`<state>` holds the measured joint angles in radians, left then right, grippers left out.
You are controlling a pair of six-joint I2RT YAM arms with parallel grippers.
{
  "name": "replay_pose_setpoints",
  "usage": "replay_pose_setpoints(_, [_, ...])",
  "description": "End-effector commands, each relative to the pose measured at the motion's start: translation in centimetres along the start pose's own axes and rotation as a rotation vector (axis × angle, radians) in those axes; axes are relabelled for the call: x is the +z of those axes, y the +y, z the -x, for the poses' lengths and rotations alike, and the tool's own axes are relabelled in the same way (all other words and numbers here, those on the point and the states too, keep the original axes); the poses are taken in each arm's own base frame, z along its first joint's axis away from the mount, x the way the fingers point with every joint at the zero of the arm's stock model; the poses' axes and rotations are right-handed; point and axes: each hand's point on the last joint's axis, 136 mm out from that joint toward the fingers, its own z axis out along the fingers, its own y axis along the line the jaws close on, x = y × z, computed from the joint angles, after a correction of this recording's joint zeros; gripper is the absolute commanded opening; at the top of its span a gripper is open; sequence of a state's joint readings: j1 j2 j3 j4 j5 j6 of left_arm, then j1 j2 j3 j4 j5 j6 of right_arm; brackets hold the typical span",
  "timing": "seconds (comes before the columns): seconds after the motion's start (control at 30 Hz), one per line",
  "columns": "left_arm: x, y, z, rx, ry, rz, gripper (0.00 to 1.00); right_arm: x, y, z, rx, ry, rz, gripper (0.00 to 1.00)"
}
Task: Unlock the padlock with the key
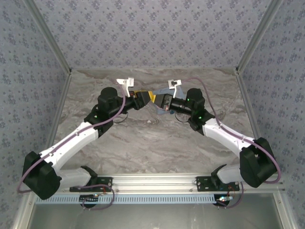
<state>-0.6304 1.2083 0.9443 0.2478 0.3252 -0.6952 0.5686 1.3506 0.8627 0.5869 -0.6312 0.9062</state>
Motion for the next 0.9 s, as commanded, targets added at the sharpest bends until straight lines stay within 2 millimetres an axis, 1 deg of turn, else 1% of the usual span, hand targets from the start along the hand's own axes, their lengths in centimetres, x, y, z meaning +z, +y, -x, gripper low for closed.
replay_pose_setpoints(0.0, [-0.1, -2.1, 2.0, 0.040, -0.046, -0.044, 0.37, 0.5, 1.1, 0.7, -0.008, -0.006, 0.023, 0.00])
replay_pose_setpoints(0.2, [-0.5, -2.2, 2.3, 0.057, -0.051, -0.030, 0.14, 0.5, 0.8, 0.5, -0.010, 0.000, 0.014, 0.00])
replay_pose_setpoints(0.33, [-0.5, -2.1, 2.3, 0.067, -0.046, -0.019, 0.00, 0.5, 1.0, 0.3, -0.024, 0.013, 0.025, 0.00])
replay_pose_setpoints(0.4, [-0.6, -2.2, 2.3, 0.074, -0.043, -0.018, 0.00, 0.5, 1.2, 0.1, -0.037, 0.028, 0.031, 0.00])
replay_pose_setpoints(0.47, [-0.7, -2.2, 2.3, 0.087, -0.038, -0.015, 0.00, 0.4, 1.5, -0.1, -0.067, 0.044, 0.039, 0.05])
replay_pose_setpoints(0.63, [-1.3, -3.1, 2.1, 0.157, 0.009, -0.027, 0.00, -1.1, 1.6, -0.9, -0.201, 0.095, 0.029, 0.30])
replay_pose_setpoints(0.7, [-1.6, -3.6, 1.8, 0.190, 0.050, -0.030, 0.00, -1.7, 1.7, -1.1, -0.247, 0.123, 0.038, 0.35])
replay_pose_setpoints(0.87, [-2.2, -4.5, 1.2, 0.243, 0.141, -0.053, 0.00, -2.5, 3.8, -1.0, -0.324, 0.167, 0.146, 0.44])
